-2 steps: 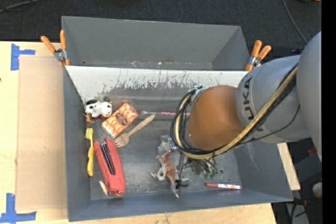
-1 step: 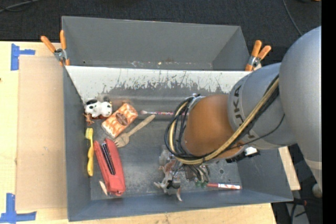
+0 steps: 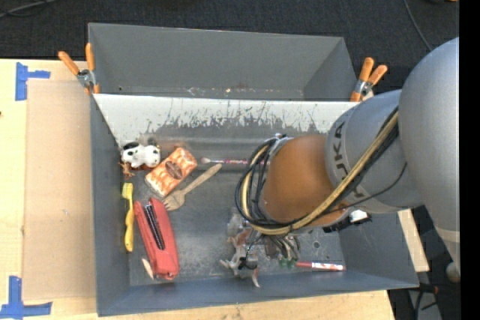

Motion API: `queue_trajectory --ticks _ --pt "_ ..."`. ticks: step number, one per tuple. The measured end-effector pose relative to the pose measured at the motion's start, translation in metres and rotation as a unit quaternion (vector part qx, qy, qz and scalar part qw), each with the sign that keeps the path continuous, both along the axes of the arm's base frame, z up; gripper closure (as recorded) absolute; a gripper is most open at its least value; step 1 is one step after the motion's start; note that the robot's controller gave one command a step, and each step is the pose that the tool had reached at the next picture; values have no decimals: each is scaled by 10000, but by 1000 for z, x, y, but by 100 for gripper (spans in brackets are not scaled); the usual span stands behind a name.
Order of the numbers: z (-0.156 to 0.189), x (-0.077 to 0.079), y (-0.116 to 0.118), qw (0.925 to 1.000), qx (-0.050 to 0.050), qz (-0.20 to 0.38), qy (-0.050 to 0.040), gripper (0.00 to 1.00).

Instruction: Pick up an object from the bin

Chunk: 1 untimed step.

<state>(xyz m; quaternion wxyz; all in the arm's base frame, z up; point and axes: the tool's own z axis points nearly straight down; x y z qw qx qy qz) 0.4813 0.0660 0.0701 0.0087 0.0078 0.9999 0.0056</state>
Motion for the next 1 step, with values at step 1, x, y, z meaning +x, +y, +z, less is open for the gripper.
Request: queue_trajectory --ticks 1 --pt "0 4 -33 10000 9 80 -8 100"
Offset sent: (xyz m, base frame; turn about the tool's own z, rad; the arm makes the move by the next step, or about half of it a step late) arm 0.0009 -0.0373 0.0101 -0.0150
